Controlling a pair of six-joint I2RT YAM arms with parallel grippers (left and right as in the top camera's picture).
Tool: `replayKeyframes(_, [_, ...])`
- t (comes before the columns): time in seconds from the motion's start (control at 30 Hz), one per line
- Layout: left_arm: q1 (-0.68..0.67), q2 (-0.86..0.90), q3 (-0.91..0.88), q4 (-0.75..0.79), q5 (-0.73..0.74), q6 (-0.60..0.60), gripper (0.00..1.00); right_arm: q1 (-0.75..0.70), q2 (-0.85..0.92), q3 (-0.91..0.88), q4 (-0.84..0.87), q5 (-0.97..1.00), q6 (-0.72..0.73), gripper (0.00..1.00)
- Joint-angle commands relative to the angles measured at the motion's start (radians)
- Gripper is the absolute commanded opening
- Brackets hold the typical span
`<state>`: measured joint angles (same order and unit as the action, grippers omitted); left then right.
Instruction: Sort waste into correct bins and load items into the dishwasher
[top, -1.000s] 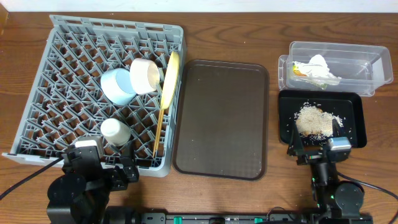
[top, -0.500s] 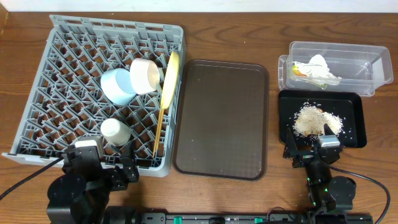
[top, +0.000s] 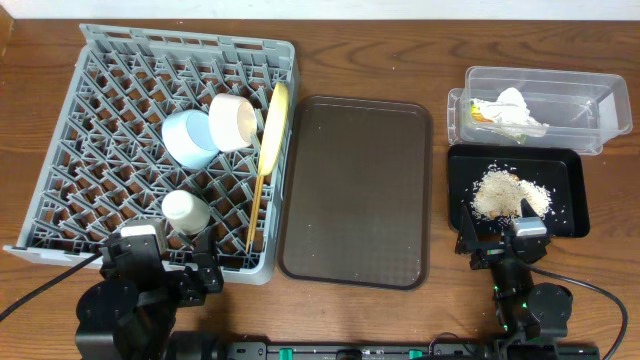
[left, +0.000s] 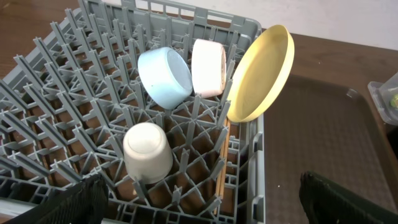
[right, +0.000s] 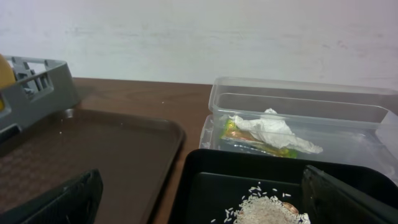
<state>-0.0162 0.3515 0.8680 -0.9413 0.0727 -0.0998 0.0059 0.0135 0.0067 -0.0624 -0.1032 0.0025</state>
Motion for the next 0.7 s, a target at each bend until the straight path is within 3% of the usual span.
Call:
replayKeyframes(0.0, [-0.003,-0.002,-0.002,0.001,0.005,0.01,0.98,0.008,-0.002,-0.001,-0.003,0.002,-0.015,0.99])
replayKeyframes(0.33, [-0.002,-0.039,-0.069,0.001,0.002,0.014,0.98,0.008,-0.002,-0.001,-0.003,0.002,-0.015,0.99])
replayKeyframes(0.67, [-0.002,-0.275,-0.468,0.352,0.018,0.013,0.98,0.008,-0.002,-0.001,-0.003,0.002,-0.015,0.99])
